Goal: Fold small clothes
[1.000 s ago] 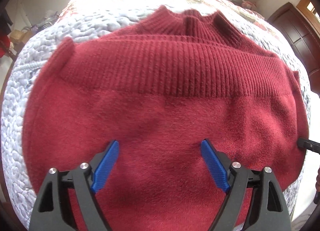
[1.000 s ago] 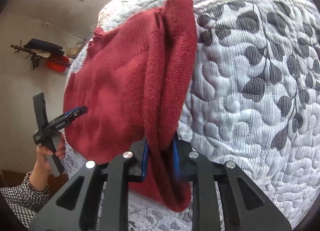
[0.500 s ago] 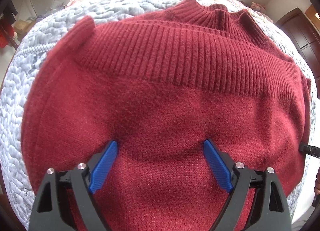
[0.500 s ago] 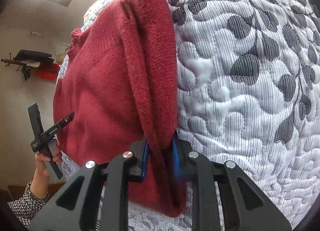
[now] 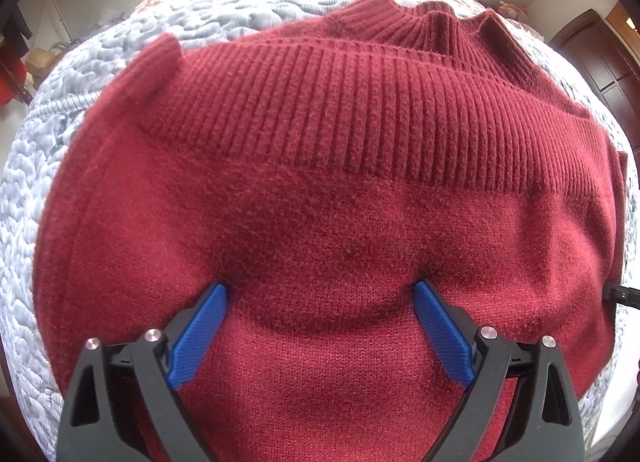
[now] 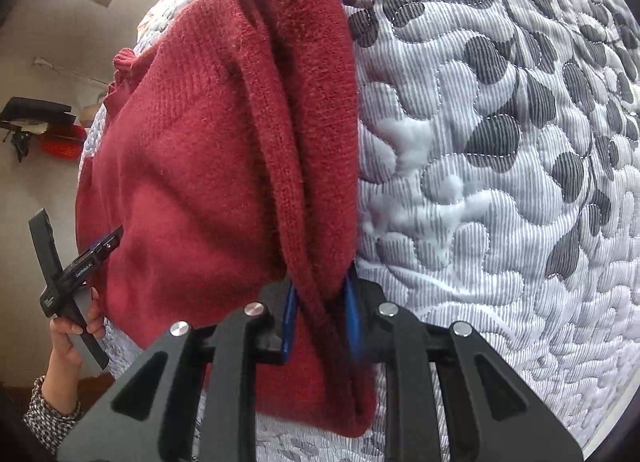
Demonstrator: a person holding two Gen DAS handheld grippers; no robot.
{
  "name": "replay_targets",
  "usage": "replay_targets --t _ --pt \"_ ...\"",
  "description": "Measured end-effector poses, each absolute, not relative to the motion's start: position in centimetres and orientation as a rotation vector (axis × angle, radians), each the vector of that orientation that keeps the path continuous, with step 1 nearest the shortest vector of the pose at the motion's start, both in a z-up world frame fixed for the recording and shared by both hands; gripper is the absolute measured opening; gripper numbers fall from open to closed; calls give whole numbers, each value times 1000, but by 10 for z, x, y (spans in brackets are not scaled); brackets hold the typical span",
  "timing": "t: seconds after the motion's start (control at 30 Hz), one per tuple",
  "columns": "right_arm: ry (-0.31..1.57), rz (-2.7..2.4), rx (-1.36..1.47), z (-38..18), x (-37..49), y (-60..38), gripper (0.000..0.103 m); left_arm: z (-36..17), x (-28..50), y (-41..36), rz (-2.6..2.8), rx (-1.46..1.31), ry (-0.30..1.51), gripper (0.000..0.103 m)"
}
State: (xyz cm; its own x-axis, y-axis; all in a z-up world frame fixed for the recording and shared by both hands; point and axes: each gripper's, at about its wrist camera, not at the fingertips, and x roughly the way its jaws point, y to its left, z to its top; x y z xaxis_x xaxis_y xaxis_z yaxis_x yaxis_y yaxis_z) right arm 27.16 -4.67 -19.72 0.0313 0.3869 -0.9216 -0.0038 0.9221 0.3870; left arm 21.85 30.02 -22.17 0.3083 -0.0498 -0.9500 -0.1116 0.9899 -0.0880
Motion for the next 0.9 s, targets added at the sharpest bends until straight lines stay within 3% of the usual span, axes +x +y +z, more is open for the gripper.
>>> replay_targets --t 0.23,0.43,0.67,0.9 --pt "1526 252 357 -195 273 -38 20 -217 224 307 26 -151 1274 94" --pt "1486 222 272 -157 271 -8 19 -189 217 324 29 -143 1244 86" --pt "1418 291 178 -104 270 64 18 -164 209 359 24 -181 1199 86" --pt "1383 412 106 -88 266 151 18 -152 201 387 14 -205 1172 86"
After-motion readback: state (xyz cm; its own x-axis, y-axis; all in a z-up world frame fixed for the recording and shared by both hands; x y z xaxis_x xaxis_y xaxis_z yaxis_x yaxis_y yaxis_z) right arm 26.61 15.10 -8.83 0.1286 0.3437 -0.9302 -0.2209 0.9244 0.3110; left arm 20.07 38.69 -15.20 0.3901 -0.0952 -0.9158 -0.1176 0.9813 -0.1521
